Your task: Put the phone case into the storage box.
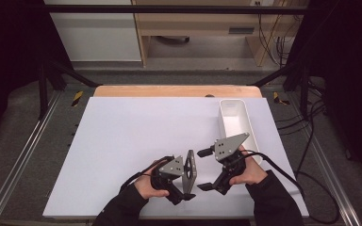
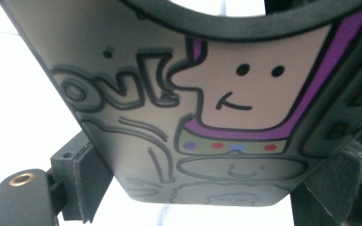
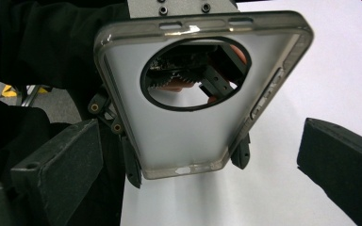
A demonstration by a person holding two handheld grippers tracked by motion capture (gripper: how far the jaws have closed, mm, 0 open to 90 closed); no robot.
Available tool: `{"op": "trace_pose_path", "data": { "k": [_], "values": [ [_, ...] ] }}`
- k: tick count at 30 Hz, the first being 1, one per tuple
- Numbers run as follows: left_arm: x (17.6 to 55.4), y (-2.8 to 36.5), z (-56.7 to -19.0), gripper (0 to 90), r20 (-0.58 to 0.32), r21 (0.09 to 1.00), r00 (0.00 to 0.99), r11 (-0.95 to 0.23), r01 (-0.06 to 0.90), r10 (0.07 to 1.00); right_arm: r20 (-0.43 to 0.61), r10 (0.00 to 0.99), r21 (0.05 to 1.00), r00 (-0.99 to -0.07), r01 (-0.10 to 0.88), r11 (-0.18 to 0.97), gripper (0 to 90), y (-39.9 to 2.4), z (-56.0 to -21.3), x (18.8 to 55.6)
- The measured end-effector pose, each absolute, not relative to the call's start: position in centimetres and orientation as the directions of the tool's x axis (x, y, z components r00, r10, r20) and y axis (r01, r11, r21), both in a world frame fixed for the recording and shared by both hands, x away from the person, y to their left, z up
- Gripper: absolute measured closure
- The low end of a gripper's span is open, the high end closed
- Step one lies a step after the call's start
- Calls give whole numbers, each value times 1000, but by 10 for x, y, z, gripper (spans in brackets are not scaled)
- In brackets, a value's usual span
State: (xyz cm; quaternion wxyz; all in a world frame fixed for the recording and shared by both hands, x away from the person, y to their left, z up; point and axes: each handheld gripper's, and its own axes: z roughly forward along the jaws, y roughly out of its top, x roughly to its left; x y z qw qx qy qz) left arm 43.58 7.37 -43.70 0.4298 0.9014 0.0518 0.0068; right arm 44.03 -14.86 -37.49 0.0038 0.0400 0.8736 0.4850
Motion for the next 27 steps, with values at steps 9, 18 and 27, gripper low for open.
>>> {"op": "trace_pose_path", "data": {
  "k": [9, 18, 27],
  "values": [
    [437, 71, -436, 113, -34, 776, 995, -625, 83, 90, 37, 69, 853, -997, 67, 518, 17, -146, -374, 442],
    [435, 66, -439, 113, -27, 769, 997, -636, 69, 76, 34, 59, 854, -998, 59, 517, 25, -144, -375, 442],
    [434, 64, -440, 113, -28, 775, 997, -628, 65, 68, 41, 51, 856, -998, 61, 514, 41, -143, -377, 442]
  ]
}}
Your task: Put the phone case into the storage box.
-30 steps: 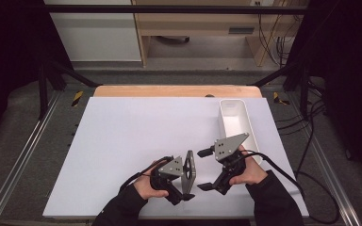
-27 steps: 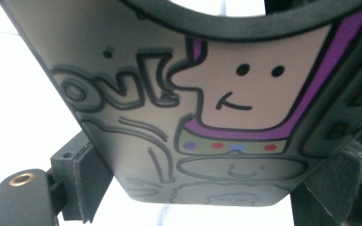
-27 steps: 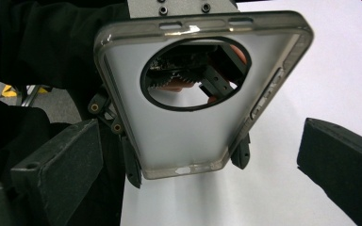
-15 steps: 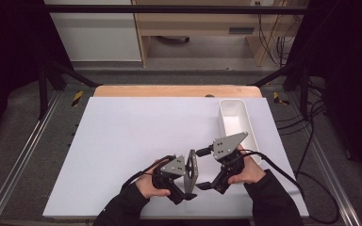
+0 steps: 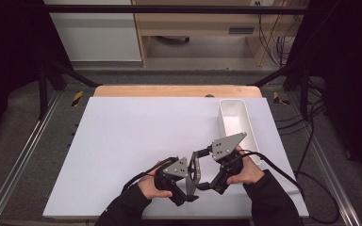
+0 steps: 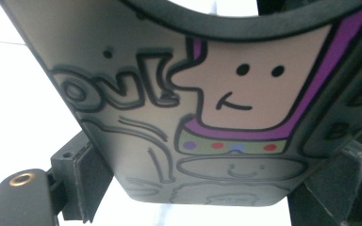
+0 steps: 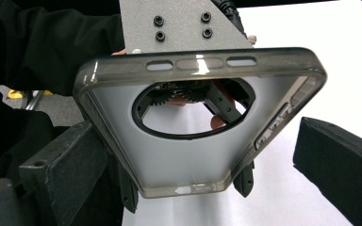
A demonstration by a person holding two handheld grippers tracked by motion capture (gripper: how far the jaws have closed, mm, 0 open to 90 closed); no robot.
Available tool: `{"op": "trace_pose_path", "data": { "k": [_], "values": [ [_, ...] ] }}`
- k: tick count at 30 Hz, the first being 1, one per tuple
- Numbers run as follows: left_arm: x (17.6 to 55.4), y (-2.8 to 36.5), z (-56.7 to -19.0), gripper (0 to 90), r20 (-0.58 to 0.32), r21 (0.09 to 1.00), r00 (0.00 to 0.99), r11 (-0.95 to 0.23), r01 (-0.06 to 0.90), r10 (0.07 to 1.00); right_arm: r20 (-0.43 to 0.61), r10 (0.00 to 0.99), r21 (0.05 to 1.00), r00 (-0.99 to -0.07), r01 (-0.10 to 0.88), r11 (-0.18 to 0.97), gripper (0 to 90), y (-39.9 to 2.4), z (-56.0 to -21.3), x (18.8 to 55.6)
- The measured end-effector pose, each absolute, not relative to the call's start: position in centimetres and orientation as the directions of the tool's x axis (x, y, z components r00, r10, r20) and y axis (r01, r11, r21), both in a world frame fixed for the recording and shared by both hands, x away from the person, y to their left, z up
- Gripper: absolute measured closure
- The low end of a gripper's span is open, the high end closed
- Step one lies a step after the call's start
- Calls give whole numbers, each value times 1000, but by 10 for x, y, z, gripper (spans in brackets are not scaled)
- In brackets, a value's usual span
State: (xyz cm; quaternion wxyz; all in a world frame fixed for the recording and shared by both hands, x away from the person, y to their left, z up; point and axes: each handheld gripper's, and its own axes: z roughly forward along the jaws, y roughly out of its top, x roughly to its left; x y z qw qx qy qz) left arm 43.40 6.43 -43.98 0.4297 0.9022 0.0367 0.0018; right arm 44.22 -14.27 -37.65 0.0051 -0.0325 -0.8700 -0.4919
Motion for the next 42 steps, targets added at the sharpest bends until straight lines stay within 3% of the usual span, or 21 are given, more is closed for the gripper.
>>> {"op": "trace_pose_path", "data": {
  "k": [42],
  "values": [
    [430, 62, -444, 112, -51, 762, 999, -645, 49, 15, 54, -22, 858, -998, 35, 513, 120, -140, -382, 440]
  ]
}}
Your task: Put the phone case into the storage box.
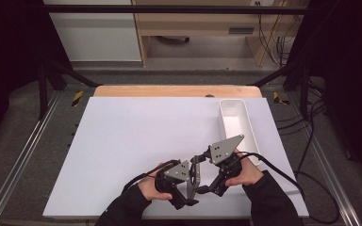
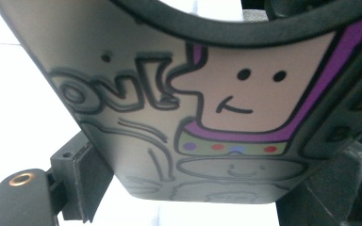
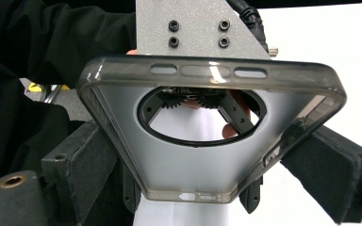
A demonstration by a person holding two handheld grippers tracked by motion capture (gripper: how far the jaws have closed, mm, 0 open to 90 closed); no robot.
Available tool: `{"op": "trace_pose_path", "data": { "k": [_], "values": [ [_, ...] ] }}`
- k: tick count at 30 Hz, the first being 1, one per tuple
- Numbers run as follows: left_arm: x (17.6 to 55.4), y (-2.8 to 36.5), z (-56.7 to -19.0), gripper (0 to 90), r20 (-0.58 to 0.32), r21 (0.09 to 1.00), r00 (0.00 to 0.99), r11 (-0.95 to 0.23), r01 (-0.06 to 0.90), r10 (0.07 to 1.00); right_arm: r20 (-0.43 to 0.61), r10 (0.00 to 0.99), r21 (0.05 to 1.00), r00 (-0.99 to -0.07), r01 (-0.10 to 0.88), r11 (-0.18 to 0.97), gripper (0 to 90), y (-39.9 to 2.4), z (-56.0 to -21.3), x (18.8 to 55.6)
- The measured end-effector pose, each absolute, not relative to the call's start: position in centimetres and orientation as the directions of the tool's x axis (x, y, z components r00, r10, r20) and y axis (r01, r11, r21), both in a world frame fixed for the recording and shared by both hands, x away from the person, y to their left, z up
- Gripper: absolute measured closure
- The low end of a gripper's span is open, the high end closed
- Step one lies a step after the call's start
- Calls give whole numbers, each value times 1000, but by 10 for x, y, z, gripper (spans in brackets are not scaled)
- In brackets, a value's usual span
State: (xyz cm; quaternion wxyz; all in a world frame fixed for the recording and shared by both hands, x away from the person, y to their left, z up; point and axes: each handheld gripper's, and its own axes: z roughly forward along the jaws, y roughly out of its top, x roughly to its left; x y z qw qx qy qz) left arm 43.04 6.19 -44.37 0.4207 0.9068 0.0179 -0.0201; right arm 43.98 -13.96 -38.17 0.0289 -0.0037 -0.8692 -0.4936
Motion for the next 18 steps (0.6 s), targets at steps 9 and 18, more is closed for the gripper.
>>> {"op": "trace_pose_path", "data": {
  "k": [9, 18],
  "values": [
    [430, 63, -443, 109, -52, 763, 998, -644, 59, 31, 56, -12, 858, -998, 42, 511, 125, -140, -381, 439],
    [430, 68, -442, 75, -43, 758, 997, -649, 70, 58, 56, 13, 862, -998, 55, 504, 125, -143, -378, 441]
  ]
}}
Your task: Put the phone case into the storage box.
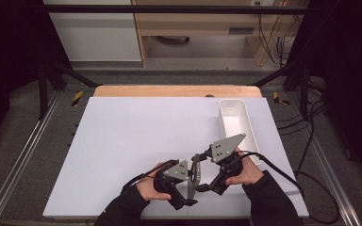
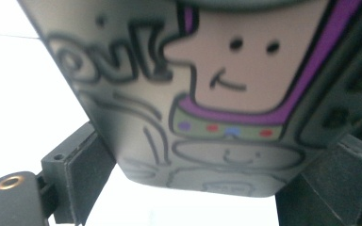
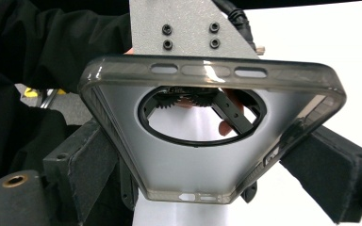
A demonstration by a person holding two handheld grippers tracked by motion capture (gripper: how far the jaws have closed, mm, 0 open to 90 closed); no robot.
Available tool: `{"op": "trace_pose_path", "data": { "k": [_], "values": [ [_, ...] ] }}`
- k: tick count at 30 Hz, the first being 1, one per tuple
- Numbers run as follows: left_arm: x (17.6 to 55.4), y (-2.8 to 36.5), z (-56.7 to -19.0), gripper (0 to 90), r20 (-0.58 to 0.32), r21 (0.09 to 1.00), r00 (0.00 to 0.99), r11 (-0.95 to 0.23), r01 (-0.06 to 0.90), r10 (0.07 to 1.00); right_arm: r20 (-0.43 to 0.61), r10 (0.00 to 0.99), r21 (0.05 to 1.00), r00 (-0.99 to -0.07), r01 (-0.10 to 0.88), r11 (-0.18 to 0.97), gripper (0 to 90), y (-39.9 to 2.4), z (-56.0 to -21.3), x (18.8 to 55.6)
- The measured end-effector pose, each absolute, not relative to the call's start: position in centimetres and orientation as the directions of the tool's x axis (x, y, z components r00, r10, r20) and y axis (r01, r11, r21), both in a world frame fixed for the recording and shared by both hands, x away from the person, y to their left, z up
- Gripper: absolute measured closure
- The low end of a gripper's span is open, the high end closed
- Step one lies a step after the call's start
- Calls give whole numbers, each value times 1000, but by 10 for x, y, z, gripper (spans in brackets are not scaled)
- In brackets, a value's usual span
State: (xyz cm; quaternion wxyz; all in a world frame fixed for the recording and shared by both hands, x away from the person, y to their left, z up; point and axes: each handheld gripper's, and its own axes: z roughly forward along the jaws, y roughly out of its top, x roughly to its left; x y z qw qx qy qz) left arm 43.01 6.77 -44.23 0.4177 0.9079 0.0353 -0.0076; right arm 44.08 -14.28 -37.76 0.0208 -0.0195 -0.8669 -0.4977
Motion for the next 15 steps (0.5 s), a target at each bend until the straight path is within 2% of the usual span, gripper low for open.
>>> {"op": "trace_pose_path", "data": {
  "k": [15],
  "values": [
    [430, 107, -436, 45, -28, 799, 981, -586, 137, 190, 24, 122, 875, -992, 80, 478, 124, -156, -365, 445]
  ]
}}
